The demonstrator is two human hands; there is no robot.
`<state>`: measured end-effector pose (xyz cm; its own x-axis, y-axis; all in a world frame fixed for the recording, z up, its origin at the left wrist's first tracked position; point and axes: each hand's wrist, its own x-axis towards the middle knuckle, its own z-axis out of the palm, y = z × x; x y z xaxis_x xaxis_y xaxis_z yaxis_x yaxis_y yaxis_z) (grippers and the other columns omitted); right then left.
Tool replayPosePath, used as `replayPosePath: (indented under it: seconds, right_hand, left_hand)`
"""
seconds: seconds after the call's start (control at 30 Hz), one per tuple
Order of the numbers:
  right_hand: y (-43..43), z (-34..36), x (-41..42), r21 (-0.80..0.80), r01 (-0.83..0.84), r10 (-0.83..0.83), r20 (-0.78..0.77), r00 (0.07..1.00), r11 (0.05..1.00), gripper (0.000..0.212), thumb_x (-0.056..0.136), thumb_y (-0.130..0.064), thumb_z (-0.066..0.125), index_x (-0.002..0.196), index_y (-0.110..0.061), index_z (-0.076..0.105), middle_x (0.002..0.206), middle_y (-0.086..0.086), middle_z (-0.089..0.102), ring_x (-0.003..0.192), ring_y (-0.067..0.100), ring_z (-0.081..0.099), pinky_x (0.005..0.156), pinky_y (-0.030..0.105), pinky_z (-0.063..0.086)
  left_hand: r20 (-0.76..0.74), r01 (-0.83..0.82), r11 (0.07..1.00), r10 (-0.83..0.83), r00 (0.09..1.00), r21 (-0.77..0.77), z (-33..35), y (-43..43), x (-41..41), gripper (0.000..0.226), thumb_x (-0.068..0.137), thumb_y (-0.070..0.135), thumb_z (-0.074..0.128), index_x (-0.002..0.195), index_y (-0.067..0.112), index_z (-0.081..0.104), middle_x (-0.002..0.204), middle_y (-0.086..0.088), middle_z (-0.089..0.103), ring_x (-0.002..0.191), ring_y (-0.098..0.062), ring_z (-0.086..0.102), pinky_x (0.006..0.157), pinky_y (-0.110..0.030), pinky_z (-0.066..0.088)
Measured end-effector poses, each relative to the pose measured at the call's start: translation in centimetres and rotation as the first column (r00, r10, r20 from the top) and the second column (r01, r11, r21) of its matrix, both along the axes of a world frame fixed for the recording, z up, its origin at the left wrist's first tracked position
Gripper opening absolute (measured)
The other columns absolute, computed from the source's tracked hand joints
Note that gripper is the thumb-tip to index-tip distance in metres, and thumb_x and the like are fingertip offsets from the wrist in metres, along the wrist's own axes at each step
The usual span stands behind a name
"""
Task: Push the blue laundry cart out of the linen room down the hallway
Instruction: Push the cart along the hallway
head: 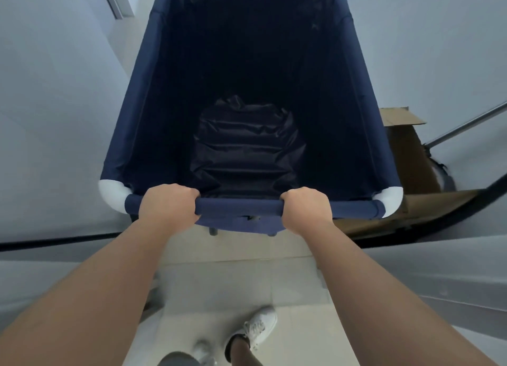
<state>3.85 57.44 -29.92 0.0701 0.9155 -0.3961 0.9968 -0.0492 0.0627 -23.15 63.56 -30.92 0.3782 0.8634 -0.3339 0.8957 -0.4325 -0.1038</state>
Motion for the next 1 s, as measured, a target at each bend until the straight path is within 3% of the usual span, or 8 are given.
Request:
replayPosePath:
  seconds: [0.3,0.5,1.0]
  right_hand:
    - [7.7,-0.3,1.0,0.001,0.023,-0.023,0.003,1.0,1.0,0.018,0.072,-0.01,0.057,0.078,-0.027,0.056,0.063,-0.005,0.053,0.056,0.016,0.047,0.047,0.028,0.033]
    - [13.2,-0.2,0.4,-0.02,0.046,-0.047,-0.004,0.999,0.999,0.017,0.073,-0.011,0.058,0.08,-0.027,0.058,0.066,-0.006,0.054,0.062,0.018,0.052,0.052,0.029,0.038]
    - [25.4,-0.3,1.4,-0.011,0.074,-0.074,-0.008,0.997,0.997,0.015,0.072,-0.016,0.061,0.079,-0.029,0.057,0.065,-0.007,0.054,0.06,0.018,0.052,0.05,0.029,0.037]
  left_hand:
    - [0.022,0.036,0.999,-0.037,0.999,0.024,-0.7,8.1,0.7,0.013,0.085,0.044,0.053,0.091,0.036,0.061,0.074,0.011,0.06,0.068,-0.015,0.059,0.06,-0.031,0.047]
    - [0.01,0.086,0.996,-0.086,0.996,0.003,-0.5,14.2,0.2,0.011,0.084,0.044,0.053,0.09,0.036,0.059,0.071,0.012,0.058,0.064,-0.013,0.056,0.054,-0.03,0.041]
    - [0.006,0.118,0.992,-0.117,0.993,-0.048,0.2,27.5,1.7,0.011,0.087,0.04,0.053,0.093,0.034,0.06,0.074,0.01,0.06,0.067,-0.016,0.058,0.058,-0.032,0.046]
